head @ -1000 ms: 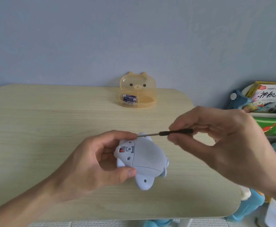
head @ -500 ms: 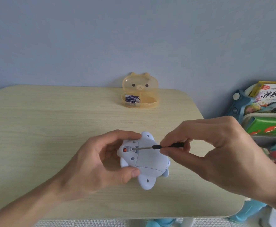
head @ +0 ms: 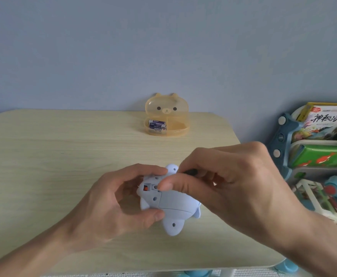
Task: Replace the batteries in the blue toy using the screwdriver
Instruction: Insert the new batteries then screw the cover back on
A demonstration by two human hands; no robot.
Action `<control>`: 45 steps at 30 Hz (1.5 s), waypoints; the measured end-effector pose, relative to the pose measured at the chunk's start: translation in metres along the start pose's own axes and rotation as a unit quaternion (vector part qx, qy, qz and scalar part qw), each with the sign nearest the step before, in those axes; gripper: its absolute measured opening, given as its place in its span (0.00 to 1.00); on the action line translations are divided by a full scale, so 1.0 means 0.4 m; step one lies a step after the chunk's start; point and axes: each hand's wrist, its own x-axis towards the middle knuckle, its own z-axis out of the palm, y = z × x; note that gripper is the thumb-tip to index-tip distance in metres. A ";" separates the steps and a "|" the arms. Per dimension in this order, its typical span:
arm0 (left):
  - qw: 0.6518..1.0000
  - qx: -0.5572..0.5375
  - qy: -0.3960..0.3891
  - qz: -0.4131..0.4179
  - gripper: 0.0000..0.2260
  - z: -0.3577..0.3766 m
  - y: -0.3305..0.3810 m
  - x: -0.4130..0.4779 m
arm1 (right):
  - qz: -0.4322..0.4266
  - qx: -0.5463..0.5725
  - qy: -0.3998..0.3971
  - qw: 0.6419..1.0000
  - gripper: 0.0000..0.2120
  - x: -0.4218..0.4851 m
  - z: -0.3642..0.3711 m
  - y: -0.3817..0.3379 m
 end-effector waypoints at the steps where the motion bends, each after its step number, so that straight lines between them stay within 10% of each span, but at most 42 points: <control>1: 1.000 -0.004 -0.002 0.001 0.25 0.001 0.002 0.000 | -0.001 -0.016 -0.001 1.000 0.19 0.001 0.002 0.001; 11: 1.000 -0.024 0.003 -0.006 0.25 0.002 -0.004 0.000 | 0.039 0.030 -0.064 0.997 0.03 -0.014 -0.025 0.010; 19: 1.000 -0.023 -0.002 -0.003 0.25 0.002 -0.005 -0.001 | 0.023 -0.036 -0.069 0.997 0.16 -0.010 -0.040 0.011; 28: 1.000 -0.027 0.010 0.001 0.24 0.005 -0.002 0.002 | 0.040 0.022 -0.090 0.995 0.01 -0.004 -0.038 0.002; 41: 1.000 -0.015 0.010 0.005 0.25 0.008 0.002 -0.003 | -0.008 -0.096 -0.089 0.991 0.19 0.003 -0.030 0.011; 45: 1.000 -0.005 0.011 0.003 0.26 0.006 0.000 -0.002 | -0.018 -0.082 -0.058 0.995 0.10 0.010 -0.029 0.016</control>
